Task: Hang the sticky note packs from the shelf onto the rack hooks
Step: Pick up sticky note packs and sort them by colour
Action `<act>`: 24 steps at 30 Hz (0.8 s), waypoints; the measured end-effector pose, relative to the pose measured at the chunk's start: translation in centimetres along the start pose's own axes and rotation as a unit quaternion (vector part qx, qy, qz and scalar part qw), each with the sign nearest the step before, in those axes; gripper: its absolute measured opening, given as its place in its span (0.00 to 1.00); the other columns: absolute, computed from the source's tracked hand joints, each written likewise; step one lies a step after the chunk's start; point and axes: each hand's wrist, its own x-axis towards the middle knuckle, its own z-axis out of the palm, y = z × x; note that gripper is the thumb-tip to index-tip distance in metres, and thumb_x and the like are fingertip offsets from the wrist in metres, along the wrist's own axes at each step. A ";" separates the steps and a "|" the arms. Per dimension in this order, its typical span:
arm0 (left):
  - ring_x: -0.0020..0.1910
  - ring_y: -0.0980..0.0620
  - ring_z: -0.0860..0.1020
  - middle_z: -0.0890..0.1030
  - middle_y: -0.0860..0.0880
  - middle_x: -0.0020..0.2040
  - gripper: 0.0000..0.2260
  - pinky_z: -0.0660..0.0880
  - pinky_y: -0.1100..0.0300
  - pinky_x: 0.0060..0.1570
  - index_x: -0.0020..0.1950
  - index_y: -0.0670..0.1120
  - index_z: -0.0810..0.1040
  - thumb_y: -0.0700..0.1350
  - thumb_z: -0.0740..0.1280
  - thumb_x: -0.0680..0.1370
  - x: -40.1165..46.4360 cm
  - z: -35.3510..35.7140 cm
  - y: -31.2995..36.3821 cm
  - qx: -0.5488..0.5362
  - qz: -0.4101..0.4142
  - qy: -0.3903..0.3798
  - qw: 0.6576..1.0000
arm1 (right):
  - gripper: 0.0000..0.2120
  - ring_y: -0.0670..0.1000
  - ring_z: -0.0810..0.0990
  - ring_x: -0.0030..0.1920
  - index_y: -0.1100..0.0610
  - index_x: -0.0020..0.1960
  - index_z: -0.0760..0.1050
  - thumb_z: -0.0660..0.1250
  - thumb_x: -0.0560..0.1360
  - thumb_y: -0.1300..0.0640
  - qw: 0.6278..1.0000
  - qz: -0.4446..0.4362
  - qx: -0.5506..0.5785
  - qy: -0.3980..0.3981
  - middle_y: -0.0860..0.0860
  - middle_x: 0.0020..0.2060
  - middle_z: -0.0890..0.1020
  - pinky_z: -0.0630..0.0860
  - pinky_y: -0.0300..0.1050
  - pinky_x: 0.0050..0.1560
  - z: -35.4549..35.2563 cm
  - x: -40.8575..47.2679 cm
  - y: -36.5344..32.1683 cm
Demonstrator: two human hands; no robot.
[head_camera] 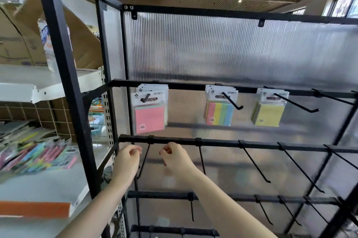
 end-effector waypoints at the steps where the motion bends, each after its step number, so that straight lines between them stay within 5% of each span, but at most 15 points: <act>1: 0.43 0.49 0.78 0.81 0.46 0.45 0.11 0.70 0.60 0.39 0.49 0.43 0.79 0.37 0.57 0.80 -0.5 -0.3 -0.1 0.017 0.012 -0.010 1.000 | 0.11 0.56 0.80 0.47 0.58 0.56 0.75 0.59 0.79 0.55 1.000 -0.010 0.001 -0.007 0.55 0.48 0.81 0.77 0.50 0.47 0.2 -0.4 -0.2; 6: 0.46 0.54 0.78 0.80 0.54 0.48 0.10 0.74 0.60 0.48 0.53 0.49 0.80 0.40 0.60 0.80 -3.4 -3.0 -0.7 0.076 0.051 -0.025 0.995 | 0.10 0.57 0.78 0.41 0.61 0.48 0.74 0.59 0.79 0.56 0.997 -0.070 -0.013 -0.034 0.56 0.41 0.81 0.75 0.48 0.42 1.7 -1.7 -2.1; 10: 0.45 0.61 0.77 0.79 0.60 0.45 0.10 0.71 0.66 0.44 0.49 0.54 0.77 0.40 0.61 0.80 -5.3 -6.8 -2.4 0.114 0.046 -0.004 0.992 | 0.08 0.54 0.77 0.38 0.55 0.43 0.72 0.58 0.79 0.56 0.989 -0.119 -0.030 -0.081 0.52 0.39 0.80 0.71 0.44 0.37 4.4 -2.7 -4.3; 16: 0.44 0.50 0.79 0.82 0.51 0.41 0.11 0.73 0.58 0.45 0.42 0.50 0.78 0.35 0.63 0.77 -7.4 -13.6 -6.4 0.117 -0.023 0.050 0.992 | 0.09 0.57 0.79 0.44 0.58 0.49 0.75 0.59 0.78 0.54 0.972 -0.173 -0.033 -0.155 0.55 0.44 0.81 0.77 0.49 0.43 10.7 -4.4 -7.9; 19: 0.40 0.54 0.78 0.81 0.53 0.39 0.11 0.70 0.65 0.42 0.42 0.51 0.78 0.36 0.65 0.77 -8.3 -17.1 -8.8 0.132 -0.045 0.072 0.988 | 0.11 0.59 0.80 0.47 0.61 0.52 0.76 0.59 0.79 0.55 0.962 -0.194 -0.044 -0.189 0.58 0.46 0.82 0.78 0.53 0.48 14.2 -5.0 -10.0; 24: 0.45 0.41 0.80 0.82 0.39 0.44 0.07 0.72 0.51 0.47 0.46 0.42 0.81 0.37 0.63 0.78 -8.5 -23.6 -12.6 0.196 -0.075 0.080 0.975 | 0.10 0.60 0.80 0.48 0.63 0.53 0.75 0.59 0.79 0.58 0.949 -0.214 -0.056 -0.223 0.59 0.48 0.82 0.77 0.53 0.46 20.2 -5.4 -13.9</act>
